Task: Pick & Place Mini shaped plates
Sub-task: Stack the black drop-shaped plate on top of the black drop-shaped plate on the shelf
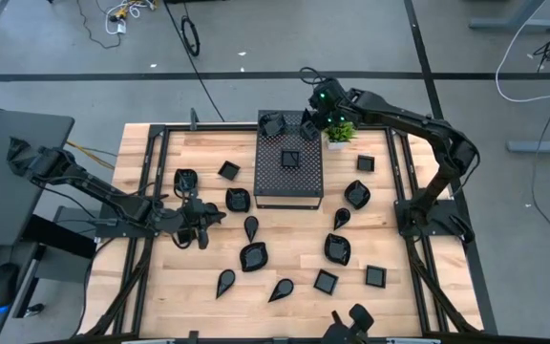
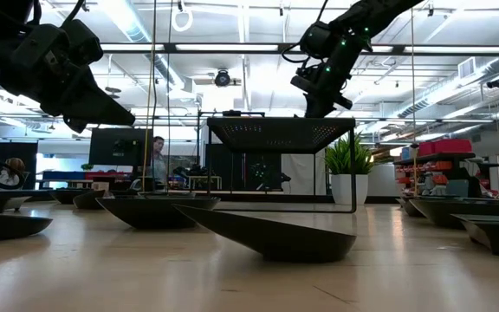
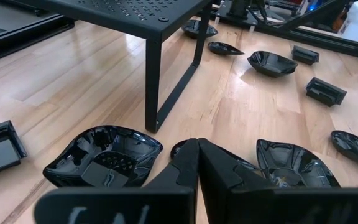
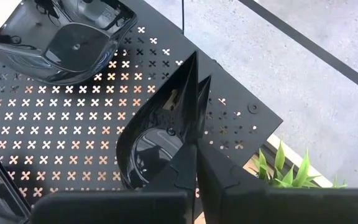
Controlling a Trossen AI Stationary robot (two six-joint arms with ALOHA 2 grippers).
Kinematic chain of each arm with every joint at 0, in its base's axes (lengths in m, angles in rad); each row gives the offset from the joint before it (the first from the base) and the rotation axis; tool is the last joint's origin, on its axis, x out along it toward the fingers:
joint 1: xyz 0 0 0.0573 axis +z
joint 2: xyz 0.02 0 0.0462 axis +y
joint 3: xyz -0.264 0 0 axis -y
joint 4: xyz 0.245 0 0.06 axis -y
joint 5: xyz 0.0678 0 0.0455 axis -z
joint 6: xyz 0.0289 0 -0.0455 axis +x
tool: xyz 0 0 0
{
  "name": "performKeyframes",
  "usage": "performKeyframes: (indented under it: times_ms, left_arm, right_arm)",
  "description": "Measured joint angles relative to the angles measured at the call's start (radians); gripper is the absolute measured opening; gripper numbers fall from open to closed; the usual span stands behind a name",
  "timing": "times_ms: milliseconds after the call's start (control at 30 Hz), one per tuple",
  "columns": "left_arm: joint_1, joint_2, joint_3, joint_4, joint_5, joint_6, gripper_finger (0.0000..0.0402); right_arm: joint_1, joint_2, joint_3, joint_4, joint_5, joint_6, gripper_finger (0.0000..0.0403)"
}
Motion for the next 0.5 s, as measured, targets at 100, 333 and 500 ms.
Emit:
performKeyframes:
  times_ms: [100,333,500]
  left_arm:
    - [0.000,0.000,0.000,0.000,0.000,0.000,0.0016]
    - [0.000,0.000,0.000,0.000,0.000,0.000,0.0016]
    - [0.000,0.000,0.000,0.000,0.000,0.000,0.0016]
  right_arm:
    - [0.000,0.000,0.000,0.000,0.000,-0.004,0.0011]
    - [0.000,0.004,0.000,0.001,0.000,-0.011,0.0011]
    - [0.002,0.019,0.000,0.011,0.000,-0.015,0.0011]
